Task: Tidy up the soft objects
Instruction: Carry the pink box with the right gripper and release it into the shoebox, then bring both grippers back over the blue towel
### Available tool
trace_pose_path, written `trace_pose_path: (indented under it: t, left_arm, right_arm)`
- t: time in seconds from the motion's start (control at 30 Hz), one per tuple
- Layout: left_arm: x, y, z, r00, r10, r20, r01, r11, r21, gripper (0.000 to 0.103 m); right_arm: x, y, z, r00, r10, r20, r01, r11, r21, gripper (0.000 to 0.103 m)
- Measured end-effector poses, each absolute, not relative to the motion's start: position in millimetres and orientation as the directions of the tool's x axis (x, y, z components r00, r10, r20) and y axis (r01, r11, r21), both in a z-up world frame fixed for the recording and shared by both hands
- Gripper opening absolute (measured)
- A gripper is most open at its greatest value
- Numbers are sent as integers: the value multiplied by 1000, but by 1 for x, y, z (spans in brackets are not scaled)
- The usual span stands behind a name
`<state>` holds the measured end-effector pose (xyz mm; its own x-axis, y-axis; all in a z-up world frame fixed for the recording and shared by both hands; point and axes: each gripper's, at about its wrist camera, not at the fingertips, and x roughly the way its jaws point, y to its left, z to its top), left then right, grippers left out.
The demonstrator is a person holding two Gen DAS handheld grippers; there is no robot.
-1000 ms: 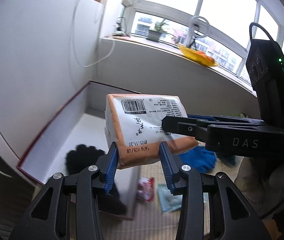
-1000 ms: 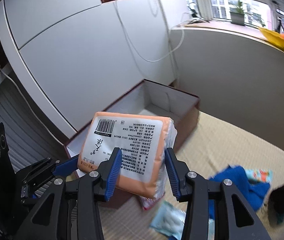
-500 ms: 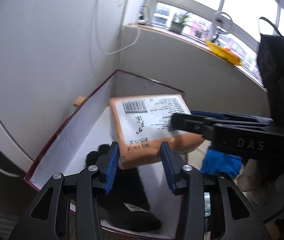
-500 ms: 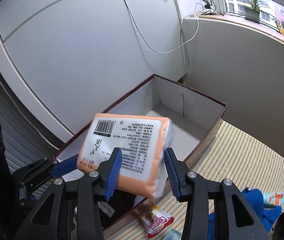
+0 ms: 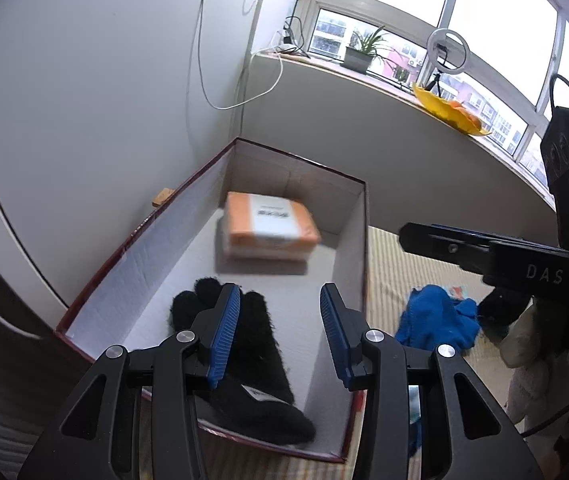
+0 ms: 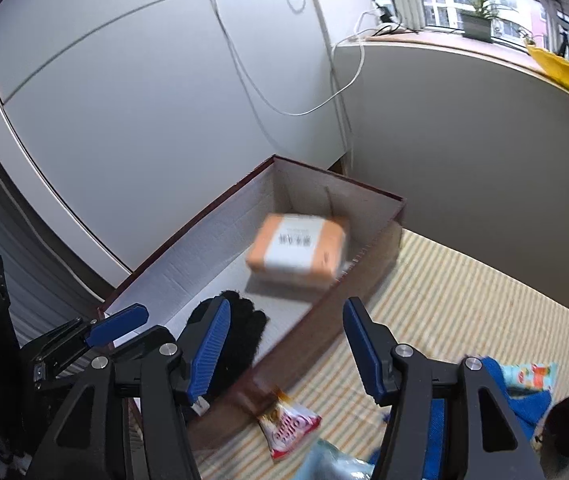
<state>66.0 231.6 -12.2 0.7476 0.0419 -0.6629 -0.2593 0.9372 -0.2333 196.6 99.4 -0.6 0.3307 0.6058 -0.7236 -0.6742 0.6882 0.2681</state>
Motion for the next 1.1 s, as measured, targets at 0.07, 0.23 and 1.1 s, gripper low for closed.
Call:
trace_pose_path:
  t: [0.07, 0.23, 1.1]
  left_arm:
    - [63, 226, -11, 752, 31, -659, -247, 939, -238, 41]
    - [55, 210, -9, 754, -11, -657, -210, 943, -257, 41]
    - [80, 47, -33, 656, -237, -716, 67, 964, -258, 54]
  right_arm:
    - [194, 85, 3, 343, 606, -718, -666, 696, 268, 56]
    - [189, 38, 8, 380, 598, -705, -631, 726, 275, 57]
    - [173, -227, -38, 498, 413, -763, -334, 903, 270, 60]
